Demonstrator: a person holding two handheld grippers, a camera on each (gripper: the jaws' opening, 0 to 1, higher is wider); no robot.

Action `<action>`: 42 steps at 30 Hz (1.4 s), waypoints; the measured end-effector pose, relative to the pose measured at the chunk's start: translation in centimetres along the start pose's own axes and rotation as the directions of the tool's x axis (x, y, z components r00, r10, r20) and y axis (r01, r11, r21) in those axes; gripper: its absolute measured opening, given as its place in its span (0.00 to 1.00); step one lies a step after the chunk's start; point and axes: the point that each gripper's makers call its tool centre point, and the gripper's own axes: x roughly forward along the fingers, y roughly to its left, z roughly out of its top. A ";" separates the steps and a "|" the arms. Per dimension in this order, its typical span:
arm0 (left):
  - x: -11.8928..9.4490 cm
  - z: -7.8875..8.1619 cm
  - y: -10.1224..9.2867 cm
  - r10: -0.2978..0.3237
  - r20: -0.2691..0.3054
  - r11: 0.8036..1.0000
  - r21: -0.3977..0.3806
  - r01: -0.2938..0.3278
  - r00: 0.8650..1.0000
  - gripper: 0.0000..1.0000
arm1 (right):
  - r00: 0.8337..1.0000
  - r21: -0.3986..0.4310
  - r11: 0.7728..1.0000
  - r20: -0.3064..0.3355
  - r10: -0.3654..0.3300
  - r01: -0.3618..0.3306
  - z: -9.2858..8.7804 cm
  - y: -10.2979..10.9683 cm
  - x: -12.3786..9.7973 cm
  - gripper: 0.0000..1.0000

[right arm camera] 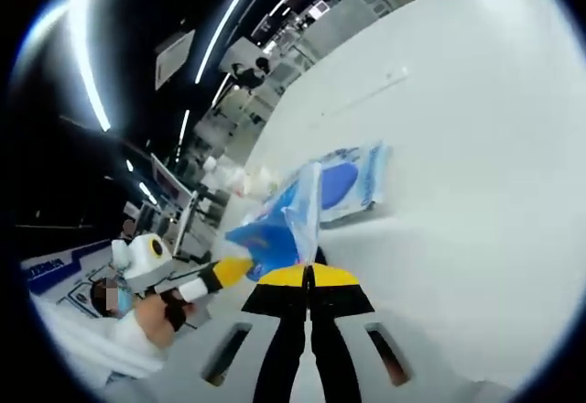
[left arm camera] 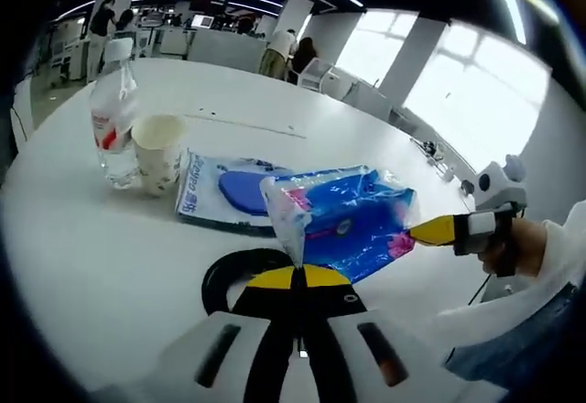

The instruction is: Arrange the tabletop items into an orderly group along one side of the table until the central work area is clear of visible clutter.

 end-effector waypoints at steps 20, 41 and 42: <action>4.6 1.1 -4.9 -0.115 -0.078 0.992 0.044 0.119 0.990 0.00 | 0.986 0.124 0.990 0.147 -0.080 0.062 2.9 -4.0 -4.3 0.00; 7.3 2.6 -6.5 -0.161 -0.085 0.986 0.032 0.164 0.983 0.01 | 0.967 0.145 0.985 0.220 -0.126 0.096 4.9 -6.4 -5.2 0.00; 7.6 2.7 -6.6 -0.163 -0.085 0.986 0.031 0.166 0.983 0.01 | 0.966 0.147 0.984 0.222 -0.129 0.098 5.1 -6.7 -5.2 0.00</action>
